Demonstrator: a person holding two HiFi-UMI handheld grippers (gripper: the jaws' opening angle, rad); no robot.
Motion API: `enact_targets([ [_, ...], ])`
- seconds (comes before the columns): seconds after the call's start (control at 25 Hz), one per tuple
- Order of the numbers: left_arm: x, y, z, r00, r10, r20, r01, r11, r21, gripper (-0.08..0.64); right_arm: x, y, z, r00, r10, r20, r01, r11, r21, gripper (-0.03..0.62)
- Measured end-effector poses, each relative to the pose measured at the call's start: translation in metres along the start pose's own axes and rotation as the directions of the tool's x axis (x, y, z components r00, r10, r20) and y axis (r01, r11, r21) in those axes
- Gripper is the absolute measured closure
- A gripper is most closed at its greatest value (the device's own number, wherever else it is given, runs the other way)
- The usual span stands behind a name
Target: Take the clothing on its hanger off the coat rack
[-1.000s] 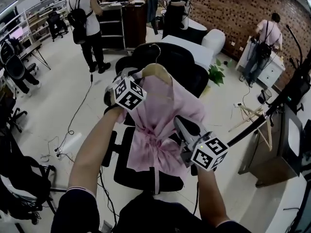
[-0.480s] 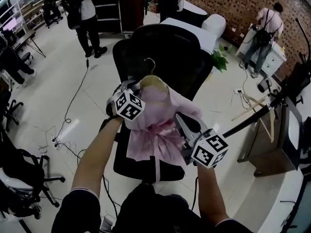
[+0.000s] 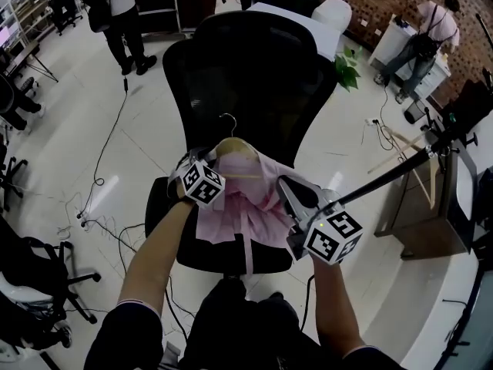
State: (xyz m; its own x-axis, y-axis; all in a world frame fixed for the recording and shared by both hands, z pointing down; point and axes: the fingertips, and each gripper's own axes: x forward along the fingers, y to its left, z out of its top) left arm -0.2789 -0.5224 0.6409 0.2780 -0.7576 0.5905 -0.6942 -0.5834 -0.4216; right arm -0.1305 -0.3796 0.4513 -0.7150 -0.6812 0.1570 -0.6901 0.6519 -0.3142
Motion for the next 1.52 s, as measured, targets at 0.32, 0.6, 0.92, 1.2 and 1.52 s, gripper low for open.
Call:
enact_targets([
  [0.32,0.028,-0.04,-0.037,0.995,-0.067,-0.077,0.065,0.997,-0.03,0.439,-0.005,-0.018,-0.015,0.999,-0.037,-0.03,0.037,0.999,0.025,0.591],
  [0.6,0.042,-0.073,-0.066,0.977,-0.152,-0.151,0.145,0.988,-0.055,0.365,-0.009,-0.025,-0.02,0.998,-0.05,-0.045,0.051,0.998,0.034,0.591],
  [0.92,0.035,-0.084,-0.075,0.97,-0.175,-0.169,0.166,0.984,-0.066,0.336,-0.007,-0.022,-0.022,0.998,-0.027,-0.048,0.029,0.999,0.043,0.591],
  [1.2,0.014,-0.079,-0.051,0.983,-0.154,-0.099,0.143,0.984,-0.109,0.355,-0.008,-0.019,-0.02,0.999,-0.021,-0.038,0.023,0.999,0.043,0.591],
  [1.52,-0.046,-0.062,0.026,0.986,-0.121,0.114,0.145,0.961,-0.236,0.528,-0.01,-0.006,-0.012,1.0,-0.008,-0.008,0.008,0.999,0.035,0.591],
])
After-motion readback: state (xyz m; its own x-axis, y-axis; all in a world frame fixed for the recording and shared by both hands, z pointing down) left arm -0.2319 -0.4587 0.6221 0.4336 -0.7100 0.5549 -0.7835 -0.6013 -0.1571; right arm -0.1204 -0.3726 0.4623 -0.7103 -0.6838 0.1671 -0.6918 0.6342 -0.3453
